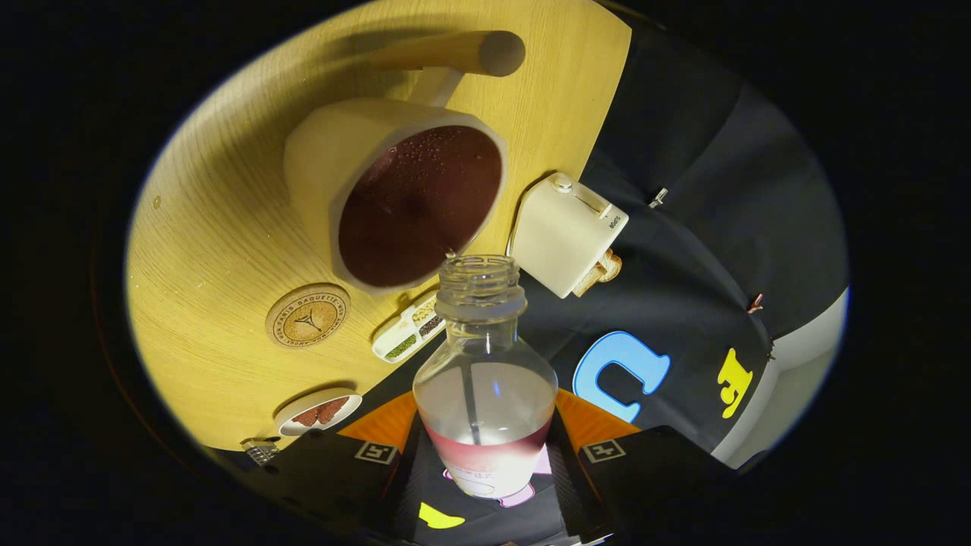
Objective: Take the bottle from table, then pour the juice into the cup, finally place the bottle on the coaster
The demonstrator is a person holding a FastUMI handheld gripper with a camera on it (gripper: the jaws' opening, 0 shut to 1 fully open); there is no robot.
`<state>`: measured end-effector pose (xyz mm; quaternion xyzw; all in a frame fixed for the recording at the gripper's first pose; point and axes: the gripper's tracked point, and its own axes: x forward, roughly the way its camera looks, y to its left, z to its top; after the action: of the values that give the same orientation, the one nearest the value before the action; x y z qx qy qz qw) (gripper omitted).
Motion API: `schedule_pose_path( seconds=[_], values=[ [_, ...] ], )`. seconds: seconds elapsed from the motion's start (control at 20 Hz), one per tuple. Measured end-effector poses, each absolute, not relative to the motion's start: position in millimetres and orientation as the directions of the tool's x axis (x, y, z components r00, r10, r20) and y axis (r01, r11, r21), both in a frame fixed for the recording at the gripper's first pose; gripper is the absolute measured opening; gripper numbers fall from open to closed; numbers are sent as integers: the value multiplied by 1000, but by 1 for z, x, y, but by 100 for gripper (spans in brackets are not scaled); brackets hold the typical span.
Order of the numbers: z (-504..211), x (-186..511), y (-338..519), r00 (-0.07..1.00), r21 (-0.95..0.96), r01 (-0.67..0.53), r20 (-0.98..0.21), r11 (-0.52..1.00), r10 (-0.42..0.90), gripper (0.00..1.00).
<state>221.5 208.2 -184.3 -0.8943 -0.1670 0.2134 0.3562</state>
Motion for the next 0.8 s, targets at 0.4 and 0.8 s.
schedule_pose_path(
  seconds=[0.4,0.8],
  values=[
    [-181,221,205,860,-774,107,-244,-625,449,72],
    [-165,211,195,859,-908,40,-182,-417,478,73]
  ],
)
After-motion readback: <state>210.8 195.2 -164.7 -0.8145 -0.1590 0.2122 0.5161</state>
